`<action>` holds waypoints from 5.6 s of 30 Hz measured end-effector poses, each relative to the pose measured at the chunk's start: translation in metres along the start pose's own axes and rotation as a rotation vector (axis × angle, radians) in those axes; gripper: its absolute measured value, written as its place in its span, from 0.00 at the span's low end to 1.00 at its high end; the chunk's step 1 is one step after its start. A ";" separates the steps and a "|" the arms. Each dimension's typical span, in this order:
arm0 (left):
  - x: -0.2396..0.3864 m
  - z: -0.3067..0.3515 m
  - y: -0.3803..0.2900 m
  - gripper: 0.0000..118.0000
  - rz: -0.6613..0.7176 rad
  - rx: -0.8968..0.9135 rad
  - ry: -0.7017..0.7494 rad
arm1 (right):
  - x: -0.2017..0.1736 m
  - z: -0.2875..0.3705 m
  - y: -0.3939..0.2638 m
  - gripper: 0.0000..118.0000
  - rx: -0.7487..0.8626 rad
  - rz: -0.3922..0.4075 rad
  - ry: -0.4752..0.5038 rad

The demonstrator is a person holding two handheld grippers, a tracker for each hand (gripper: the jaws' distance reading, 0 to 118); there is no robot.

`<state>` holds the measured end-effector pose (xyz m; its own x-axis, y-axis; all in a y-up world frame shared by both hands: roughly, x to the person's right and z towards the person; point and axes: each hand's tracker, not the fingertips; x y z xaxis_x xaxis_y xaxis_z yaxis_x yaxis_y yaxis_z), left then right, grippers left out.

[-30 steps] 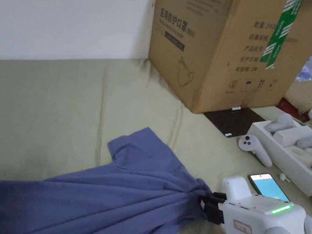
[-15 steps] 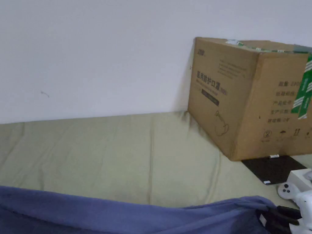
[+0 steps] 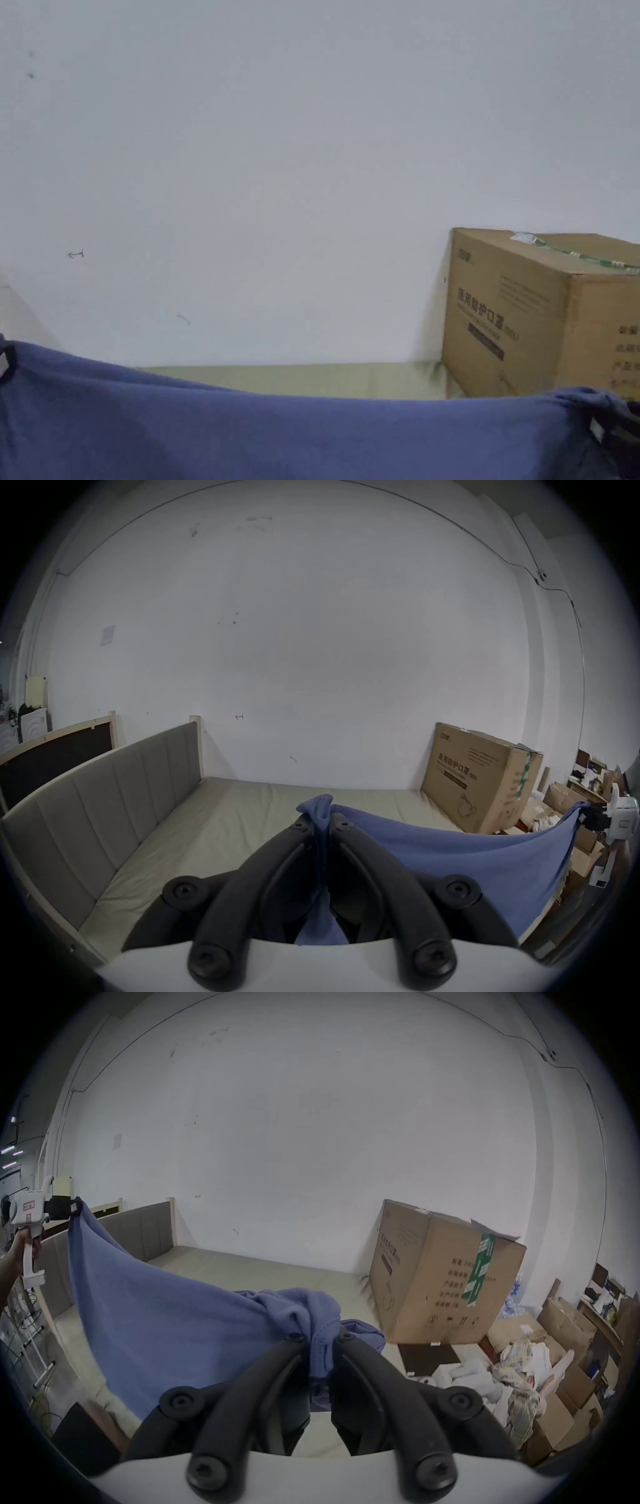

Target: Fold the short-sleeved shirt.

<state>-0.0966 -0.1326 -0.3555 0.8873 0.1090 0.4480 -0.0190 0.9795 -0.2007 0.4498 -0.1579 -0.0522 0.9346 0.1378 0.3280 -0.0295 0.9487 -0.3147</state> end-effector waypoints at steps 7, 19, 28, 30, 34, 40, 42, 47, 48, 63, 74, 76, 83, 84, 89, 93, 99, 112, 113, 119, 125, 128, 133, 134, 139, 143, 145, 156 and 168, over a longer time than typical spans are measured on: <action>0.025 -0.103 0.036 0.05 -0.045 -0.021 0.080 | 0.006 -0.121 0.065 0.07 0.057 -0.051 -0.074; 0.050 -0.247 0.007 0.05 -0.096 0.059 0.195 | 0.018 -0.319 0.064 0.07 0.072 0.054 -0.151; 0.030 -0.262 -0.201 0.05 -0.087 -0.308 0.164 | -0.005 -0.347 -0.128 0.07 -0.186 0.047 -0.016; 0.024 -0.241 -0.229 0.05 -0.026 -0.346 0.153 | -0.009 -0.314 -0.151 0.07 -0.212 -0.011 0.012; 0.022 -0.180 -0.261 0.05 -0.052 -0.389 0.114 | -0.012 -0.241 -0.189 0.07 -0.257 -0.039 0.045; 0.027 -0.077 -0.273 0.05 -0.077 -0.429 0.067 | -0.023 -0.122 -0.239 0.07 -0.383 0.056 0.102; 0.021 -0.047 -0.277 0.05 -0.058 -0.448 0.034 | -0.032 -0.079 -0.247 0.07 -0.396 0.031 0.129; 0.012 0.002 -0.318 0.05 -0.103 -0.523 0.027 | -0.042 -0.028 -0.304 0.07 -0.495 0.080 0.142; 0.011 0.007 -0.328 0.05 -0.124 -0.538 0.034 | -0.042 -0.024 -0.315 0.07 -0.509 0.065 0.145; 0.056 0.145 -0.308 0.00 0.003 -0.264 0.087 | -0.050 0.083 -0.283 0.00 -0.153 -0.093 0.029; 0.012 0.075 -0.351 0.12 -0.014 -0.443 0.066 | -0.065 0.052 -0.277 0.00 -0.232 -0.133 0.121; 0.000 0.046 -0.360 0.84 -0.033 -0.538 0.053 | -0.066 0.043 -0.274 0.00 -0.254 -0.136 0.128; -0.021 0.011 -0.374 0.83 0.019 -0.569 0.074 | -0.064 0.029 -0.274 0.00 -0.272 -0.114 0.135; -0.020 0.011 -0.377 0.55 0.014 -0.561 0.067 | -0.063 0.025 -0.274 0.00 -0.280 -0.114 0.138; -0.007 0.018 -0.388 0.05 -0.022 -0.561 0.021 | -0.057 0.006 -0.270 0.00 -0.306 -0.125 0.161; -0.009 0.028 -0.373 0.05 0.079 -0.508 0.016 | -0.049 -0.056 -0.242 0.00 -0.322 -0.087 0.184; -0.005 0.019 -0.363 0.05 0.083 -0.505 -0.011 | -0.048 -0.251 -0.224 0.40 -0.495 -0.082 0.291; -0.002 0.006 -0.358 0.05 0.023 -0.544 -0.036 | -0.053 -0.361 -0.263 0.15 -0.646 -0.169 0.189; 0.001 0.000 -0.359 0.05 0.021 -0.541 -0.038 | -0.052 -0.357 -0.263 0.00 -0.645 -0.181 0.183; 0.004 0.012 -0.320 0.05 0.048 -0.456 -0.037 | -0.040 -0.290 -0.219 0.00 -0.466 -0.253 0.184; 0.003 0.022 -0.239 0.05 0.070 -0.302 -0.081 | -0.009 -0.180 -0.122 0.00 -0.216 -0.183 0.175; 0.012 0.029 -0.184 0.05 0.005 -0.209 -0.095 | 0.008 -0.113 -0.058 0.00 -0.071 -0.134 0.120; 0.030 0.023 -0.079 0.05 -0.067 -0.084 -0.125 | 0.036 -0.044 0.051 0.00 0.102 -0.095 0.018; 0.034 0.020 -0.060 0.05 -0.084 -0.068 -0.125 | 0.043 -0.041 0.070 0.00 0.123 -0.096 -0.003; 0.045 -0.017 0.029 0.05 -0.134 -0.022 -0.107 | 0.055 -0.029 0.167 0.00 0.225 -0.102 -0.029; 0.059 -0.057 0.079 0.05 -0.185 -0.002 -0.053 | 0.053 -0.050 0.220 0.00 0.300 -0.057 -0.063; 0.062 -0.086 0.100 0.05 -0.220 0.009 -0.018 | 0.049 -0.076 0.247 0.00 0.302 -0.045 -0.090; 0.056 -0.221 0.166 0.05 -0.162 0.063 0.128 | 0.047 -0.204 0.348 0.00 0.429 0.007 -0.173; 0.083 -0.254 0.034 0.05 -0.250 0.134 0.255 | 0.010 -0.273 0.237 0.00 0.487 -0.058 -0.020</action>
<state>0.0928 -0.1337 -0.5463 0.9580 -0.1654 0.2341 0.1676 0.9858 0.0106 0.5486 -0.0088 -0.3665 0.9328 0.0819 0.3510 -0.1447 0.9770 0.1565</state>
